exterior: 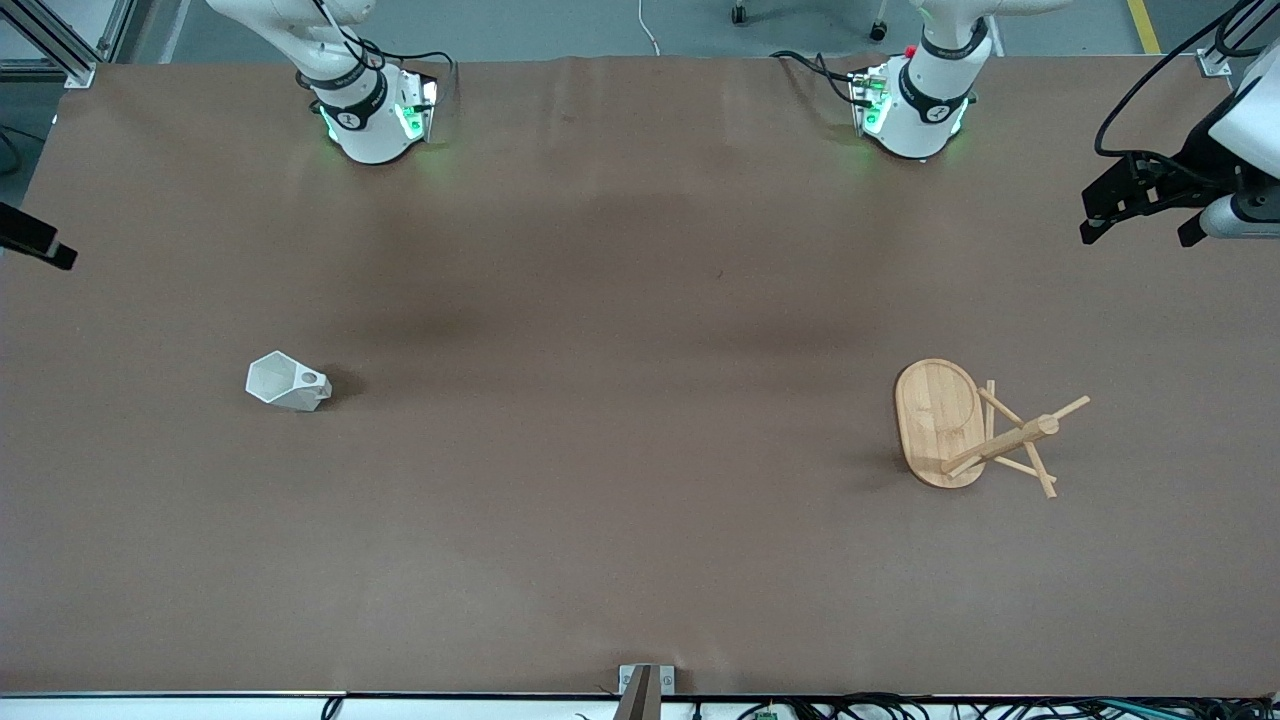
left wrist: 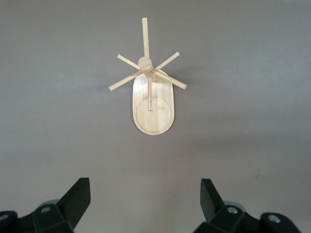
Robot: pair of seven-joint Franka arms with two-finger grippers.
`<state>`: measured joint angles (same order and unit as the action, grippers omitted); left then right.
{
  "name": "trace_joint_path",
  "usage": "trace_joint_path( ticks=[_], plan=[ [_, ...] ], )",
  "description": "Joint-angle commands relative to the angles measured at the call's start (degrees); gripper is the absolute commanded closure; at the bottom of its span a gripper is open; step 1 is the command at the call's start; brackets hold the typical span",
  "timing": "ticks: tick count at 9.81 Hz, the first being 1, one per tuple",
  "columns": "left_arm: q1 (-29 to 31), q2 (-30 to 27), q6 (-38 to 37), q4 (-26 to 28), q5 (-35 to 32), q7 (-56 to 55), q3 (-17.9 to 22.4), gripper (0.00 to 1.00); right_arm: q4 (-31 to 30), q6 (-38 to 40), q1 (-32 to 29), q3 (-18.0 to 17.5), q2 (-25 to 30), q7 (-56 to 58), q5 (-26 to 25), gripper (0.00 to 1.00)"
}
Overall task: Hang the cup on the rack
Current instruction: 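Reach the right gripper down to the white cup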
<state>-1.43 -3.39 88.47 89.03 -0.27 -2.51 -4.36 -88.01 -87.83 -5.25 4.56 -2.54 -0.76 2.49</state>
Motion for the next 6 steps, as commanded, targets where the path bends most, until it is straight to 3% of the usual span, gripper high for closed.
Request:
trace_joint_path(
  ticks=[1, 4, 6],
  plan=[
    [-0.07, 0.92, -0.4, 0.62, 0.97, -0.22, -0.12, 0.0, -15.12, -11.96, -0.99, -0.51, 1.93, 0.68, -0.73, 0.0],
    [0.2, 1.01, -0.4, 0.62, 1.67, -0.13, -0.12, 0.0, -31.11, -30.93, -1.25, -0.51, 1.31, 1.29, -1.17, 0.0],
    [0.46, 1.01, -0.32, 0.62, 1.67, 0.39, -0.04, 0.0, -39.22, -44.99, -1.25, -0.51, -2.53, 2.6, -1.17, 0.0]
  ],
)
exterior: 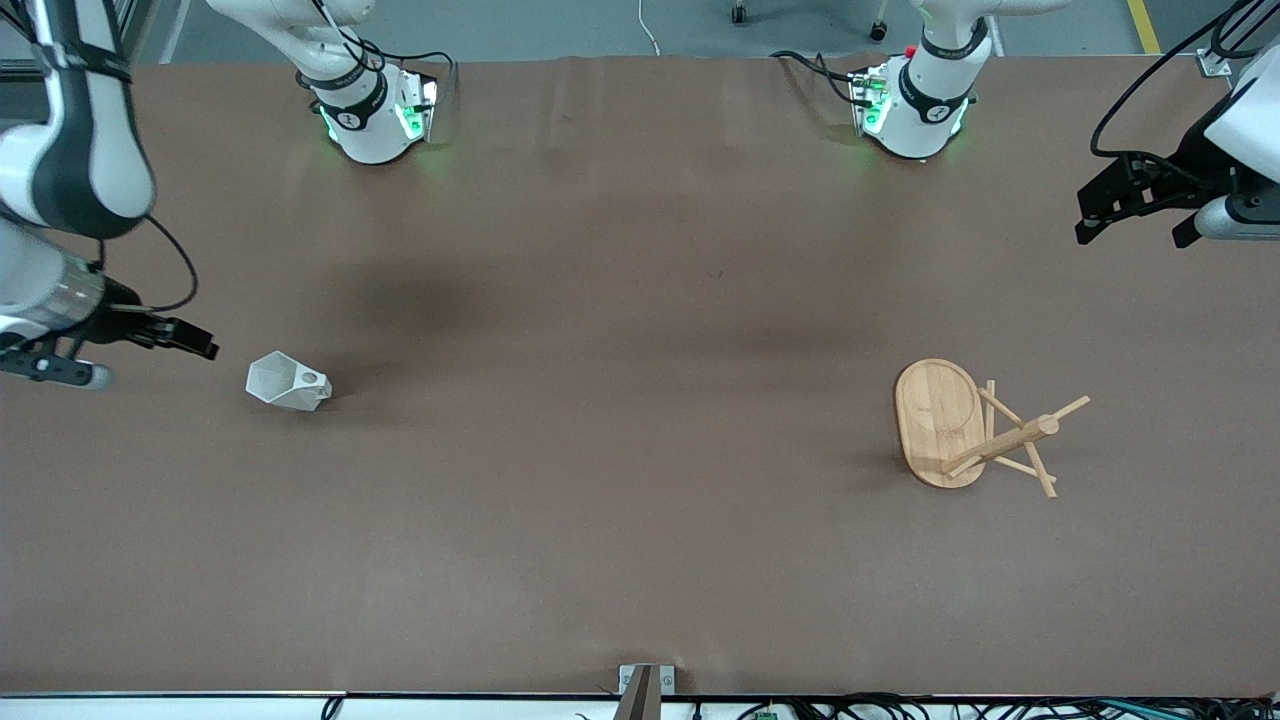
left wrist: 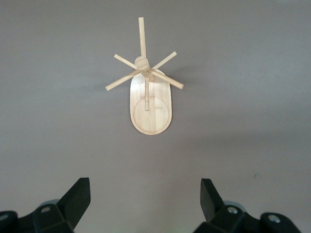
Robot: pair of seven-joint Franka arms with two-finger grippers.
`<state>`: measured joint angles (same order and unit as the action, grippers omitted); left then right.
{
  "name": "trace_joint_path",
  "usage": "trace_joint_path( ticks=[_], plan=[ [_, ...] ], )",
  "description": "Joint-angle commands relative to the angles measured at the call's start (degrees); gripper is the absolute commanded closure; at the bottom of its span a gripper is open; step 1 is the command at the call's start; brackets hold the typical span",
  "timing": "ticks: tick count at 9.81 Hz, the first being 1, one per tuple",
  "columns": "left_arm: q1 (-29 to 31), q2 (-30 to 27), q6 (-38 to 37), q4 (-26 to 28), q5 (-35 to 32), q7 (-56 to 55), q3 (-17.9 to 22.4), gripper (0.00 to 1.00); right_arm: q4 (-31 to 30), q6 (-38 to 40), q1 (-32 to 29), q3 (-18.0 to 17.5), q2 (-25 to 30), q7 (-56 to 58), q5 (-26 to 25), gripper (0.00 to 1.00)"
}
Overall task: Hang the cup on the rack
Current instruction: 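Reach the right gripper down to the white cup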
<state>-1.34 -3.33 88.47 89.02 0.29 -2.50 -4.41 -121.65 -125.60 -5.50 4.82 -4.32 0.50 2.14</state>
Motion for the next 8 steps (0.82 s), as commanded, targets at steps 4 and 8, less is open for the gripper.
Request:
trace_joint_path(
  ticks=[4, 8],
  plan=[
    [0.37, 0.96, -0.31, 0.63, 1.21, 0.39, 0.01, 0.0, -8.07, -20.8, -1.88, -0.78, -10.43, 2.76, -0.73, 0.0],
    [0.29, 1.04, 0.04, 0.63, 2.17, 0.39, 0.01, 0.0, -8.52, -21.01, -1.62, -0.95, -11.32, 2.32, -0.47, 0.24]
  ],
)
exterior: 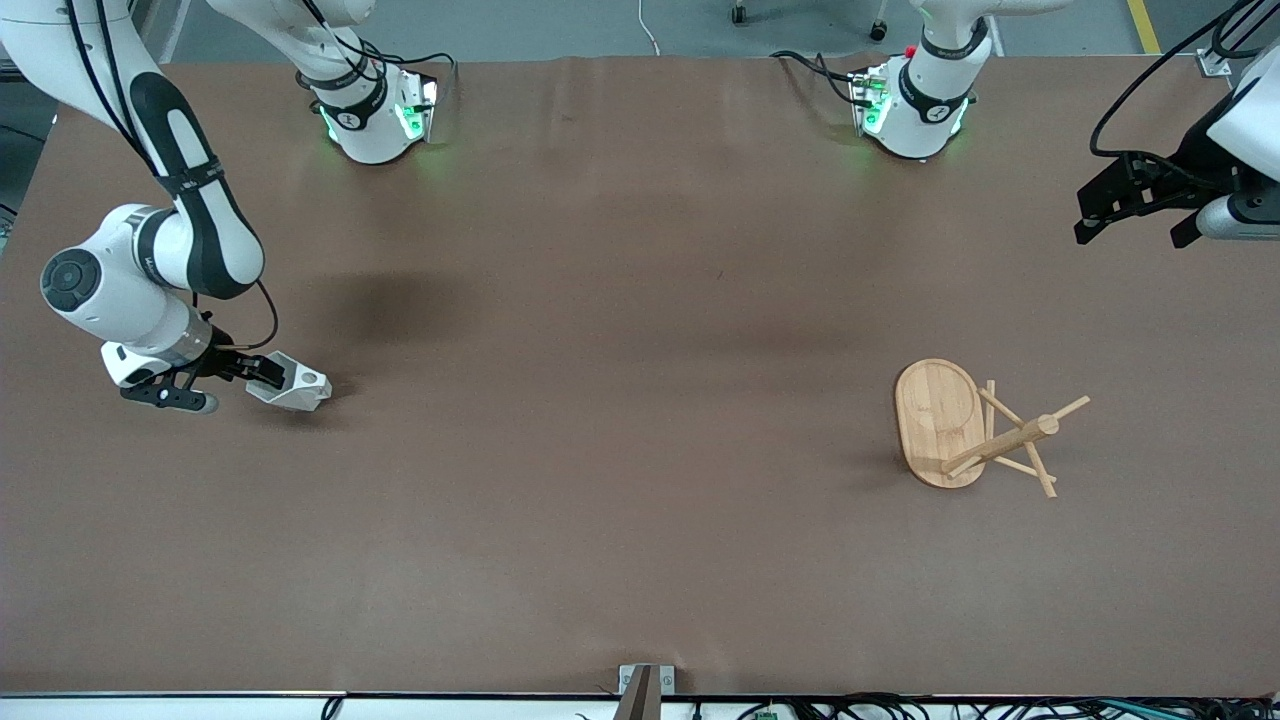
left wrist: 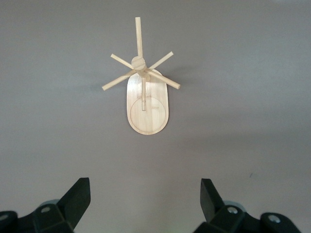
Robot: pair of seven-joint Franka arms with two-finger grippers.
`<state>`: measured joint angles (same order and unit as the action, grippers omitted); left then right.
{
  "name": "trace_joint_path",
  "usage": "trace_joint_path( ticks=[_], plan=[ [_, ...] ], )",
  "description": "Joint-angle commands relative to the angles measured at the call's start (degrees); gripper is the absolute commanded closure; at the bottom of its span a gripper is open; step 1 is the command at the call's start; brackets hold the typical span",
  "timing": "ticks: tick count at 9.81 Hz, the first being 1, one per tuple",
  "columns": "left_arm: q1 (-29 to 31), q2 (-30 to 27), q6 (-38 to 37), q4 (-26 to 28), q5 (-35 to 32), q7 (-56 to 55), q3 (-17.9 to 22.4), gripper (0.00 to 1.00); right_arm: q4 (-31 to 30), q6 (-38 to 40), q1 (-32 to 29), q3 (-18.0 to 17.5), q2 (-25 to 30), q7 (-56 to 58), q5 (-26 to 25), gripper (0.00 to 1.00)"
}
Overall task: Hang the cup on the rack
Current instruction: 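Reach the right gripper down to the white cup, then close the right gripper on the white cup's body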
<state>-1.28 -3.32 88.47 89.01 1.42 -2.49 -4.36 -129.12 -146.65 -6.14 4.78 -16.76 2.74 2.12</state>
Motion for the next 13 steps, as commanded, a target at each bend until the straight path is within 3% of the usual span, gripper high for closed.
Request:
trace_joint_path(
  ticks=[1, 3, 5, 6, 8, 11, 13],
  plan=[
    [0.14, 1.03, 0.03, 0.64, 1.04, 0.47, -0.03, 0.0, -1.05, 0.31, -0.98, -0.91, 1.11, -0.02, -0.36, 0.26],
    [0.05, 1.03, 0.03, 0.64, 1.04, 0.38, -0.12, 0.0, -0.52, 3.64, -0.81, -1.0, 1.29, 0.07, -0.18, 0.37],
    [-0.04, 1.12, 0.03, 0.64, 1.04, 0.38, -0.12, 0.0, -0.52, 3.3, -0.89, -1.0, 1.29, 0.16, -0.1, 0.62],
    [-0.13, 1.38, 0.03, 0.64, 1.21, 0.38, -0.12, 0.0, -0.35, 3.21, -1.07, -1.0, 1.29, 0.16, -0.09, 0.69],
    [-0.13, 1.65, 0.12, 0.64, 1.83, 0.38, -0.12, 0.0, 0.96, 3.21, -1.16, -1.0, 1.29, 0.07, -0.01, 0.99],
    [-0.3, 1.74, 0.21, 0.64, 4.81, 0.38, -0.12, 0.0, 2.72, 7.31, -1.07, -1.0, 2.86, 0.59, -0.01, 1.0],
    [-1.35, 2.35, 1.69, 0.64, 5.35, 0.38, -0.55, 0.0, 12.95, 25.78, -0.72, -1.26, 3.92, 0.42, 0.17, 1.0]
  ],
)
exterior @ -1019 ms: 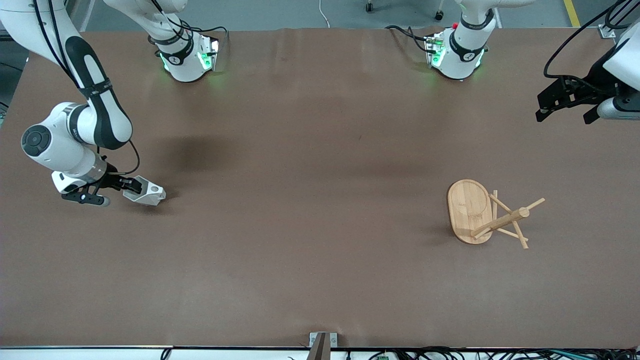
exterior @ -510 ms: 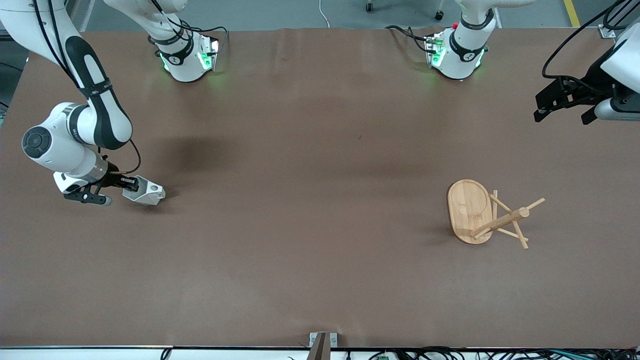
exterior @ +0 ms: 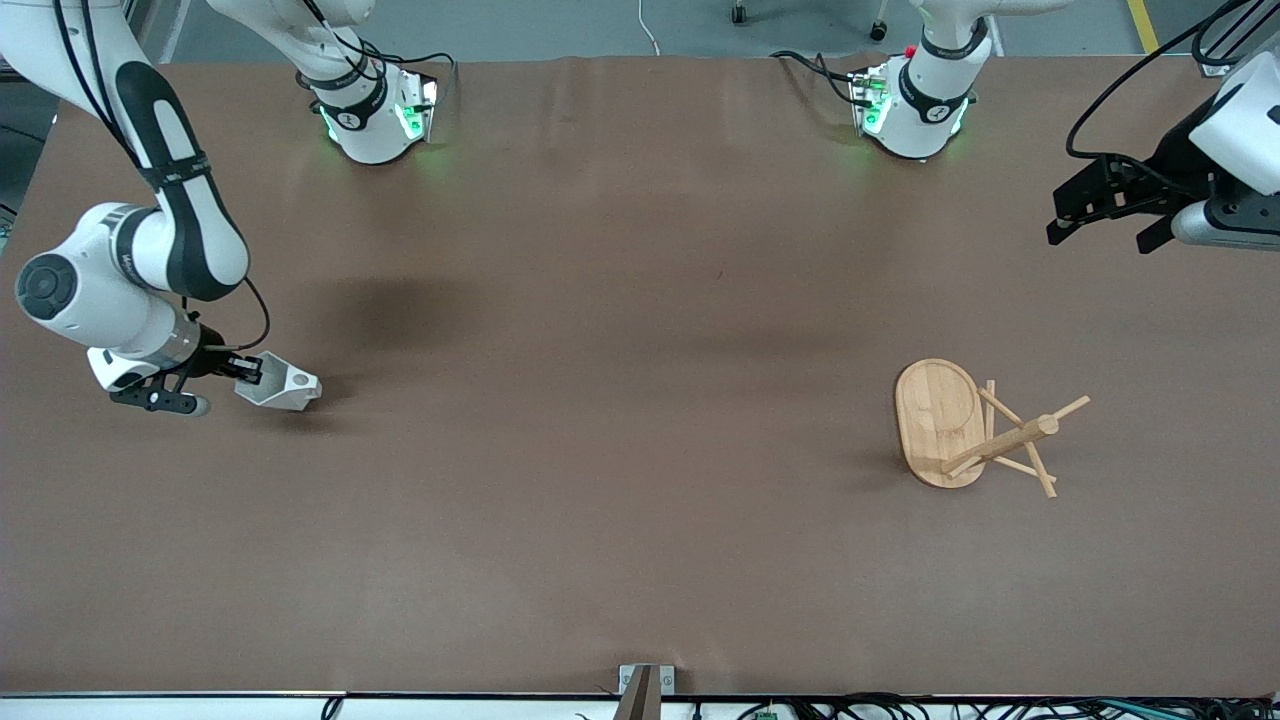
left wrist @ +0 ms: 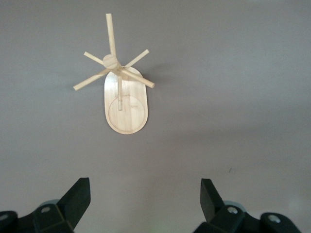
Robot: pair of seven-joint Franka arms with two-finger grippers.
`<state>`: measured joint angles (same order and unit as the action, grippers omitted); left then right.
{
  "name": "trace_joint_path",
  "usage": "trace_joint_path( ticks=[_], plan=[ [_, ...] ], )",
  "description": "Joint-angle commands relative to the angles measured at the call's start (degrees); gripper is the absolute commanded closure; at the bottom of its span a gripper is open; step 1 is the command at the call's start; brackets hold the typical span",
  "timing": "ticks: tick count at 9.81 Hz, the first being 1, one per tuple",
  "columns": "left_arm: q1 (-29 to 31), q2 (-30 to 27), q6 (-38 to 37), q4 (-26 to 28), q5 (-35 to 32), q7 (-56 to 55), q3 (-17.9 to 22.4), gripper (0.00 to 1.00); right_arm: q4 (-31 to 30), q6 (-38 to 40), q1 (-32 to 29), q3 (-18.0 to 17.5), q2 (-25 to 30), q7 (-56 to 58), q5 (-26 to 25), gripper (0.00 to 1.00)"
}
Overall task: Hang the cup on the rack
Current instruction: 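Lift the cup with the right gripper while the left gripper approaches it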
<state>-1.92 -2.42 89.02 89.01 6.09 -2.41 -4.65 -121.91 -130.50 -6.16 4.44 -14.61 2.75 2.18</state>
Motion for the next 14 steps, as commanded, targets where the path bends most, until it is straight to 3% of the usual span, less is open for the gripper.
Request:
trace_joint_path(
  ticks=[1, 2, 4, 5, 7, 10, 12, 14],
  plan=[
    [-1.67, 1.62, 1.59, 0.64, 0.68, -0.14, -0.27, 0.0, 11.81, 18.18, 0.26, -1.36, 1.69, 0.33, 2.71, 1.0],
    [-2.38, 1.71, 2.2, 0.64, 0.68, -0.14, -0.27, 0.0, 16.13, 22.79, 1.4, -1.54, 1.6, 0.24, 8.22, 1.0],
    [-5.44, 2.07, 2.3, 0.64, 0.59, 0.38, -0.27, 0.0, 19.07, 27.13, 3.34, -3.11, 2.3, -0.29, 13.18, 1.0],
    [-7.98, 2.07, 2.12, 0.73, 0.67, 0.73, -0.27, 0.0, 18.99, 29.49, 3.26, -5.04, 3.35, -0.29, 18.68, 1.0],
    [-14.39, 1.63, 2.12, 0.64, 0.5, 3.88, -0.27, 0.0, 18.29, 31.87, 3.34, -8.38, 3.63, 0.06, 35.44, 1.0],
    [-23.54, 1.71, 2.91, -0.76, 0.85, 4.43, -0.71, 0.0, 15.57, 30.4, 3.43, -16.81, 3.45, 1.56, 55.05, 1.0],
    [-26.02, 1.98, 5.27, -0.77, 4.7, 4.43, -2.37, 0.0, 14.07, 30.22, 3.95, -20.33, 3.45, 4.53, 63.78, 1.0],
    [-26.2, 3.2, 7.04, -0.77, 5.34, 8.7, -6.93, 0.0, 11.27, 29.34, 7.01, -20.61, 3.45, 9.87, 73.96, 1.0]
  ],
)
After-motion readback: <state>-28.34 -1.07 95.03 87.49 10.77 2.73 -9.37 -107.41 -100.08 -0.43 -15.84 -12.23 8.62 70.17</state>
